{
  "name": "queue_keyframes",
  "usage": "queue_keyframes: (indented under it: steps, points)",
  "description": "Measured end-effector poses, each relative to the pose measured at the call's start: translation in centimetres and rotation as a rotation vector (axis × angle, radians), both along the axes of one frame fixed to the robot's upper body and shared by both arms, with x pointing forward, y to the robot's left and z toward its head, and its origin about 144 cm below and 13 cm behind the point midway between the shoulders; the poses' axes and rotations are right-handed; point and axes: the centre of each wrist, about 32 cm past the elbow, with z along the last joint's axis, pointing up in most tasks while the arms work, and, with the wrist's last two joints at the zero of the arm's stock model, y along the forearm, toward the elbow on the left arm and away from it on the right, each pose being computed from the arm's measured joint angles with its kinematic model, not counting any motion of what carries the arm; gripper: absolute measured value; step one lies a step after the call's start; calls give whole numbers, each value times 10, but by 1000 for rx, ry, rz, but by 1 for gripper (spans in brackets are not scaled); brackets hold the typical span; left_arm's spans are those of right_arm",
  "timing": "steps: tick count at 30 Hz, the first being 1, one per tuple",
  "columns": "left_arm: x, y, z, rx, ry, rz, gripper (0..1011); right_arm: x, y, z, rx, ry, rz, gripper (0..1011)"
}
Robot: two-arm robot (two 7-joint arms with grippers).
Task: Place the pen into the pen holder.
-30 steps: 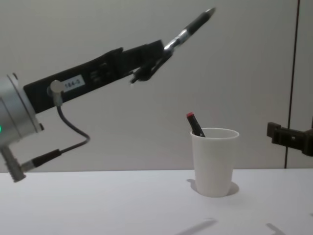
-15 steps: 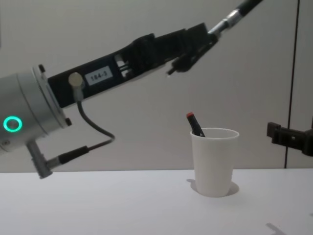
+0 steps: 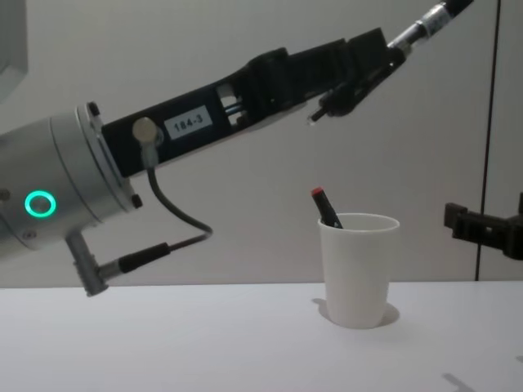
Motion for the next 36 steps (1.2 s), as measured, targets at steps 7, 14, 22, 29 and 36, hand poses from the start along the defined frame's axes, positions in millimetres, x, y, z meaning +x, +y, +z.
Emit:
queue_keyframes:
  steps: [7, 14, 22, 29, 36]
  points:
    - [1, -2, 0, 1, -3, -16, 145, -1, -2, 1, 29, 3, 52, 1001]
    - [1, -3, 1, 2, -4, -26, 145, -6, -7, 3, 73, 11, 140, 1001]
    - [1, -4, 1, 3, -5, -31, 145, -18, -13, 7, 110, 29, 241, 1001]
    - [1, -4, 1, 3, -5, -34, 145, -29, -19, 14, 142, 47, 326, 1001]
    - [2, -4, 1, 3, -6, -36, 145, -39, -25, 20, 196, 63, 396, 1001]
